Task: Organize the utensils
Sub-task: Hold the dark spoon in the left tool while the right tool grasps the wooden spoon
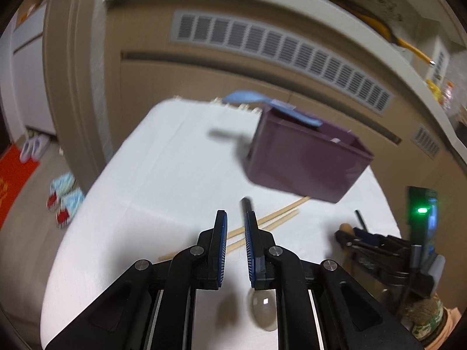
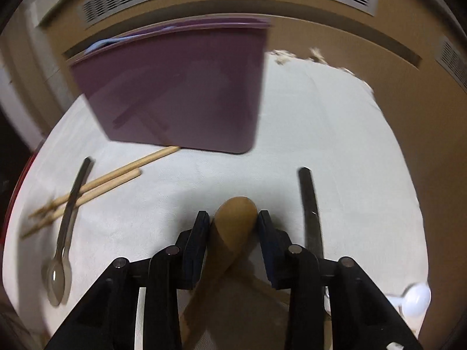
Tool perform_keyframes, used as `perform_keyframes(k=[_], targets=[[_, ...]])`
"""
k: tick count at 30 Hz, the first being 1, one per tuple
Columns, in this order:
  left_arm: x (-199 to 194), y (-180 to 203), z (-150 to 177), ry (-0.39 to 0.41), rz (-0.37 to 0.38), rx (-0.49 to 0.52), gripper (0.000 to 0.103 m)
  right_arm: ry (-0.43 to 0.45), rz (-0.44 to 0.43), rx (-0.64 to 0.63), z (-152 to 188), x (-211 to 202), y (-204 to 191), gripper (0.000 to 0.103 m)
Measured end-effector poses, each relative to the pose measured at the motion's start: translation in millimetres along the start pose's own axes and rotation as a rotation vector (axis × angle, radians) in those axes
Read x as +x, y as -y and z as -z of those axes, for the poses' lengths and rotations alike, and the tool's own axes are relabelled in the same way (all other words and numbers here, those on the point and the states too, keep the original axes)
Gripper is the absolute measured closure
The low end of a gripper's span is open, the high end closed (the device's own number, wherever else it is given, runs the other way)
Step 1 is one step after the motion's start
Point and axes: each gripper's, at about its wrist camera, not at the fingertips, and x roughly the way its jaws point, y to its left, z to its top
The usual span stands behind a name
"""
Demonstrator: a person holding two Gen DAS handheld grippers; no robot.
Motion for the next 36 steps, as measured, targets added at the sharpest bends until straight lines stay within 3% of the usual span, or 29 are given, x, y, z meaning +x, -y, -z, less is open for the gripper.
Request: perform_keyframes(k=[5, 10, 19, 22, 26, 30, 36], targets=[[24.3, -5.7, 8.4, -0.118, 0.005, -0.003, 0.086, 0.081, -0.076, -0.061, 6.7, -32.3, 5.8, 0.072], [47.0, 19.0, 14.0, -0.207, 0.057, 0.055, 0.066, 0.146, -0.103, -0.093, 7.9, -64.5, 6.9, 0.072], [96.3, 41.2, -9.4, -0.304, -0.07, 0.115, 0.065, 0.191, -0.119, -0.135, 13.3, -87.5, 0.3, 0.073], [113.1, 40.9, -15.9, -0.351, -0.024, 0.105, 0.072, 0.2, -0.121, -0.141, 15.4, -91.0, -0.6, 0.073], [114.5, 46.4, -17.9, -0.332, -0.018, 0.143, 0.09, 0.211, -0.117, -0.15, 17.1, -94.3, -2.0, 0.073], [87.6, 50.6, -15.2, -0.248, 0.017, 0.149, 0.091, 0.243, -0.119, -0.165, 19.4, -106.3, -2.5, 0.074], [16.8, 59.4, -11.8, -0.071, 0.085, 0.156, 0.091, 0.278, -0.118, -0.191, 23.7, -122.8, -5.5, 0.076]])
